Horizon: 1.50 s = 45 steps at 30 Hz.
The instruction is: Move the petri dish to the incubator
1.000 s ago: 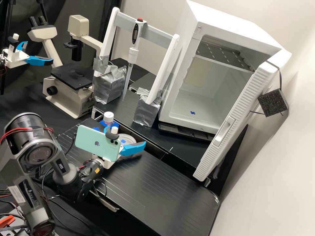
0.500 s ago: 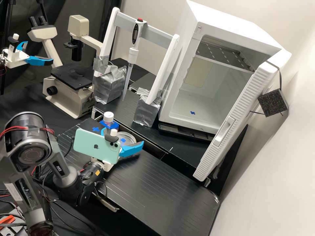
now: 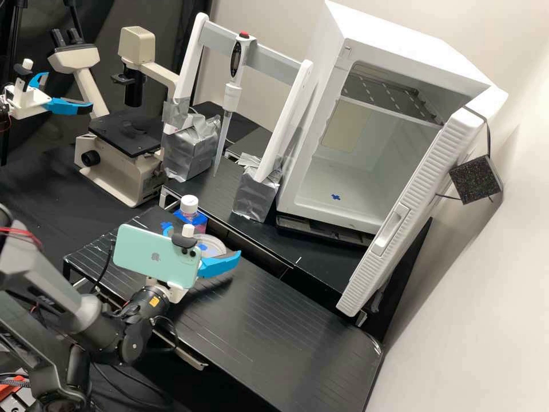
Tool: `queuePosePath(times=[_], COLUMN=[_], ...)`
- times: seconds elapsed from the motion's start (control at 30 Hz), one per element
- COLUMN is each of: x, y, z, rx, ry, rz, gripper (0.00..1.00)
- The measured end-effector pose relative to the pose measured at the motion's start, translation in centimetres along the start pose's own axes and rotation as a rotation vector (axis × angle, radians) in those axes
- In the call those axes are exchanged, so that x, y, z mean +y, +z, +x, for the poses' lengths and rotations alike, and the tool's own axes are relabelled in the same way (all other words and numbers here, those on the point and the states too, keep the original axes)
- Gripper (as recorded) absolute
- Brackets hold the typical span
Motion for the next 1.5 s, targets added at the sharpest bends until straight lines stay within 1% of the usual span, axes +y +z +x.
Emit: queuePosePath(times=[0.07,0.17,0.27,0.33,0.37,0.4,0.5,0.53,0.63,0.67,0.83,0.97,1.0,1.03,1.1,1.27,1.33,1.4,1.5], x=[0.4,0.6,0.4,0.1,0.0,-0.1,-0.5,-0.7,-1.1,-1.1,-1.2,-1.3,-1.3,-1.3,-1.4,-1.6,-1.7,-1.8,-1.9], y=[-0.7,-1.3,-1.3,-1.3,-1.1,-0.9,0.0,0.6,1.5,1.7,2.1,2.2,2.1,2.1,2.1,2.3,2.4,2.4,2.5], z=[-0.4,-0.7,-0.7,-0.7,-0.6,-0.5,-0.1,0.1,0.4,0.4,0.7,1.0,1.0,1.1,1.2,1.6,1.7,1.8,1.9], rx=[0.006,0.017,0.02,0.019,0.016,0.016,0.004,-0.011,-0.034,-0.036,-0.03,-0.026,-0.021,-0.018,-0.016,-0.015,-0.016,-0.014,-0.016], ry=[0.04,0.056,0.035,0.009,-0.004,-0.016,-0.059,-0.078,-0.101,-0.101,-0.095,-0.094,-0.095,-0.094,-0.094,-0.093,-0.093,-0.098,-0.096], rz=[-0.04,-0.073,-0.091,-0.094,-0.085,-0.066,0.006,0.029,0.063,0.07,0.077,0.067,0.059,0.056,0.048,0.057,0.055,0.063,0.062], gripper=[1.0,1.0,1.0,1.0,1.0,1.0,1.0,1.0,1.0,1.0,1.0,1.0,1.0,0.0,0.0,0.0,0.0,0.0,0.0])
